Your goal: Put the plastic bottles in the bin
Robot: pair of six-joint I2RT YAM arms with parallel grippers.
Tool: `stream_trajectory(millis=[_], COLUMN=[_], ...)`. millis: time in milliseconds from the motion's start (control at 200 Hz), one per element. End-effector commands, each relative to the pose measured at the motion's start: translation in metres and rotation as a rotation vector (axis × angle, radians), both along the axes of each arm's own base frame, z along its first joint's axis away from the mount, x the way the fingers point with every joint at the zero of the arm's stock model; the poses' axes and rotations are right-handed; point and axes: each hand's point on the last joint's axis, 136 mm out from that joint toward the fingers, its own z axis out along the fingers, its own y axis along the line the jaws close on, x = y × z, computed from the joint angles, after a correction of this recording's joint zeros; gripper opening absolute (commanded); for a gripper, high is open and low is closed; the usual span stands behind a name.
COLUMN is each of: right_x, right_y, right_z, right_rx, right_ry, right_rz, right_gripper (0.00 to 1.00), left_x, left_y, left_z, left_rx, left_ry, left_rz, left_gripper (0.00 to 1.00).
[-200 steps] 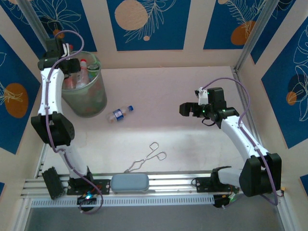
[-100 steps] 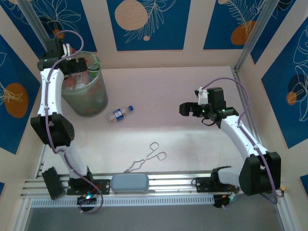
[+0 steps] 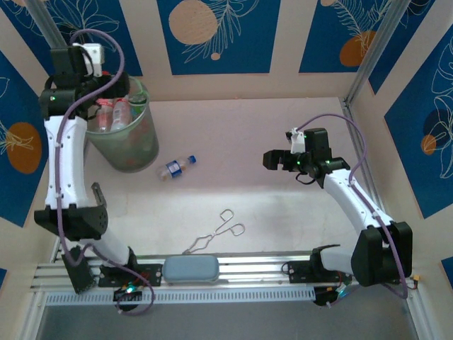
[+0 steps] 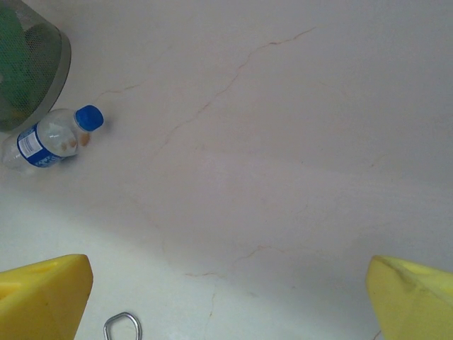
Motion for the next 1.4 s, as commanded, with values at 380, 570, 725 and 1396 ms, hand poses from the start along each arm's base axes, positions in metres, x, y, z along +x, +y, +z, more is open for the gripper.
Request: stream_trajectory(millis=[380, 570, 725, 1396], right_x=[-0.005, -0.009, -0.011, -0.012], right_y=[-0.013, -0.023, -0.027, -0.031], right_z=[0.005, 0.009, 0.007, 0.007], right_rx=[0.026, 0.028, 0.029, 0.05], right_ry=[0.0, -0.014, -0.011, -0.01], right_rz=[-0.066, -0.091, -0.1, -0.108], right_gripper=[1.0, 1.0, 1.0, 1.0], left_x=[-0.05, -0.046, -0.042, -0.058], left_y=[-0.183, -0.195, -0.182, -0.123], left_z=[-0.155, -0.245, -0.297, -0.39], left_rx=[0.241, 0.278, 0.316, 0.356], left_ry=[0.306, 0.492, 0.579, 0.785], left_rz=[-0.312, -0.347, -0.319, -0.203], left_gripper=[0.94, 1.0, 1.0, 0.99])
